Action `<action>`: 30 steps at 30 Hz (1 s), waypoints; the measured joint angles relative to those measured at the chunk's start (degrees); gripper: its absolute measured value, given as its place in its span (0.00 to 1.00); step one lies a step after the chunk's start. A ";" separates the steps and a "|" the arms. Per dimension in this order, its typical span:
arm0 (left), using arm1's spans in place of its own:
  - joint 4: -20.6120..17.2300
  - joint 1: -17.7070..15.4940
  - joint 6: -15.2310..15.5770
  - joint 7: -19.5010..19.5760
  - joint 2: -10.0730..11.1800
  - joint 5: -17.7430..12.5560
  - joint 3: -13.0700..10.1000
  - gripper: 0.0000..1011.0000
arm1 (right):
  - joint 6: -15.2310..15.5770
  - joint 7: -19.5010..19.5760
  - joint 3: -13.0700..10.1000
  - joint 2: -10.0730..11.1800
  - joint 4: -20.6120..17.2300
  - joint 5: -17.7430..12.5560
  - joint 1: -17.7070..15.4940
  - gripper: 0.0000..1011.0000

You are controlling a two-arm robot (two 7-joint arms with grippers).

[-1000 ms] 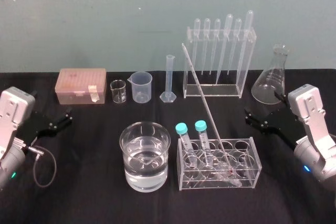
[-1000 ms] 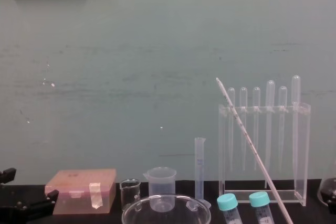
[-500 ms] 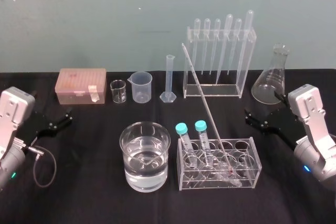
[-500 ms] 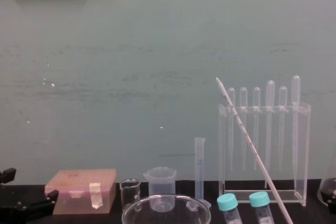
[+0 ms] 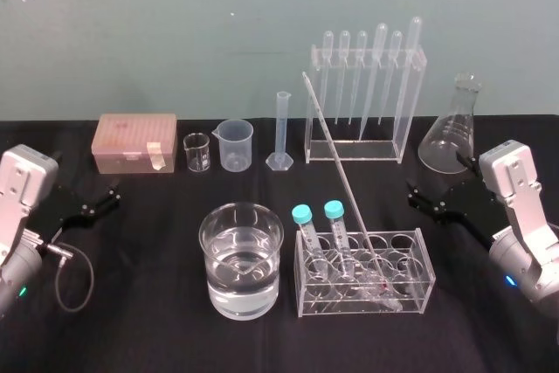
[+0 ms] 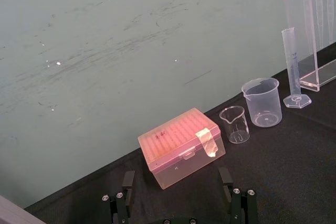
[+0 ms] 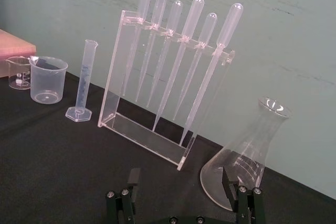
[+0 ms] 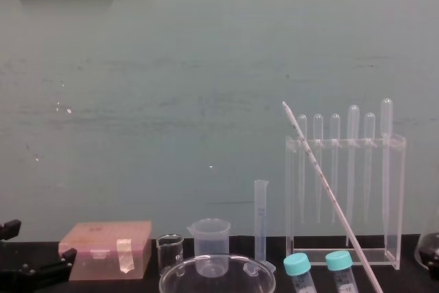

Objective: Hold the thermometer with one hand and immerse one end into the beaker, then reinsert it into the test tube rack.

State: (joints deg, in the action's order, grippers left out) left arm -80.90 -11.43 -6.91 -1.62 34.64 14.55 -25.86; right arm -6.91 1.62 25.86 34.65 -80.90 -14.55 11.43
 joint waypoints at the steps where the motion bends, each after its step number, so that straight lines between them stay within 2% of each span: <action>1: 0.00 0.00 0.00 0.00 0.00 0.00 0.00 1.00 | 0.00 0.00 0.00 0.00 0.00 0.00 0.00 0.99; 17: 0.00 0.00 0.00 0.00 0.00 0.00 0.00 1.00 | 0.00 0.00 0.00 0.00 0.00 0.00 0.00 0.99; 19: 0.00 0.00 0.00 0.00 0.00 0.00 0.00 1.00 | 1.10 -1.32 -1.13 0.28 -1.09 -1.75 -0.12 0.99; 20: 0.00 0.00 0.00 0.00 0.00 0.00 0.00 1.00 | 2.73 -3.03 -2.49 0.63 -2.76 -4.30 -0.52 0.99; 23: 0.00 0.00 0.00 0.00 0.00 0.00 0.00 1.00 | 6.19 -5.88 -4.75 1.29 -5.96 -9.12 -1.30 0.99; 25: 0.00 0.00 0.00 0.00 0.00 0.00 0.00 1.00 | 10.94 -9.50 -7.65 2.21 -10.39 -15.31 -2.24 0.99; 26: 0.00 0.00 0.00 0.00 0.00 0.00 0.00 1.00 | 10.94 -9.50 -7.65 2.21 -10.39 -15.31 -2.24 0.99; 27: 0.00 0.00 0.00 0.00 0.00 0.00 0.00 1.00 | 13.29 -11.47 -8.95 2.68 -12.68 -18.30 -2.57 0.99; 29: 0.00 0.00 0.00 0.00 0.00 0.00 0.00 1.00 | 15.44 -13.40 -10.05 3.11 -14.71 -20.80 -2.73 0.99; 30: 0.00 0.00 0.00 0.00 0.00 0.00 0.00 1.00 | 17.45 -15.41 -10.79 3.41 -16.36 -23.06 -2.72 0.99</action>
State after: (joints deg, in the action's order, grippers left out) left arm -80.90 -11.43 -6.91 -1.62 34.65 14.55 -25.86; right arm 10.54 -13.79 15.07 38.06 -97.26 -37.60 8.71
